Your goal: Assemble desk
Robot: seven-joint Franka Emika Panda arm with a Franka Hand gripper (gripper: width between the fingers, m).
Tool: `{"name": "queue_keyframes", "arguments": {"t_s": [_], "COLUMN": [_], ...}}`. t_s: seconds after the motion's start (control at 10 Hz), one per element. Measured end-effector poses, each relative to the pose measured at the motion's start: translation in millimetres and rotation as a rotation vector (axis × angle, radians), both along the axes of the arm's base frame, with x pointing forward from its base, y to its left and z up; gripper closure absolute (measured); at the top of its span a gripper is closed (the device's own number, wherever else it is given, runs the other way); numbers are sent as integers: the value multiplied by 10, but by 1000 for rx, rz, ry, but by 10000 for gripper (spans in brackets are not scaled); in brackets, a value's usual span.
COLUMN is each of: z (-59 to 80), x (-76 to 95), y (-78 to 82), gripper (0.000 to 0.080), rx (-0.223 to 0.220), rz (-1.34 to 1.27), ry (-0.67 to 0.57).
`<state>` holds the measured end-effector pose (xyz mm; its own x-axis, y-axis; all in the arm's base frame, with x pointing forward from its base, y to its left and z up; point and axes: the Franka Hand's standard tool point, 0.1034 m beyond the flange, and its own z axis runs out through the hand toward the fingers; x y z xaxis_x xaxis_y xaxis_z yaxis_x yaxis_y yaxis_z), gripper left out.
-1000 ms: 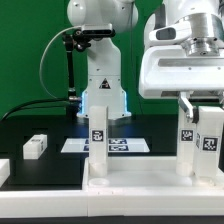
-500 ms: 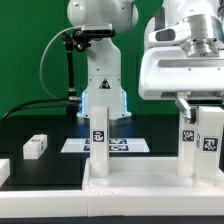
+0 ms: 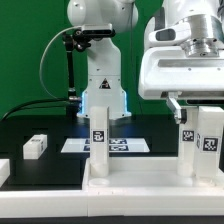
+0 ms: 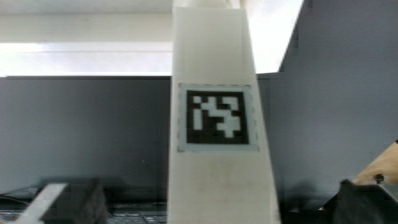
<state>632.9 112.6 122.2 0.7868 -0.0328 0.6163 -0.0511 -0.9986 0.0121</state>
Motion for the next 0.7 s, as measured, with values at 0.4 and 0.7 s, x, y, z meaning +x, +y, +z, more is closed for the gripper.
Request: {"name": "queue_keyframes", "arguments": {"t_s": [0.4,0.7], "z": [123,319], "x": [47,115], "y": [-39,-157], "gripper": [151,151], "rx": [-15,-2], "rz": [23,6], "ry": [25,147]}}
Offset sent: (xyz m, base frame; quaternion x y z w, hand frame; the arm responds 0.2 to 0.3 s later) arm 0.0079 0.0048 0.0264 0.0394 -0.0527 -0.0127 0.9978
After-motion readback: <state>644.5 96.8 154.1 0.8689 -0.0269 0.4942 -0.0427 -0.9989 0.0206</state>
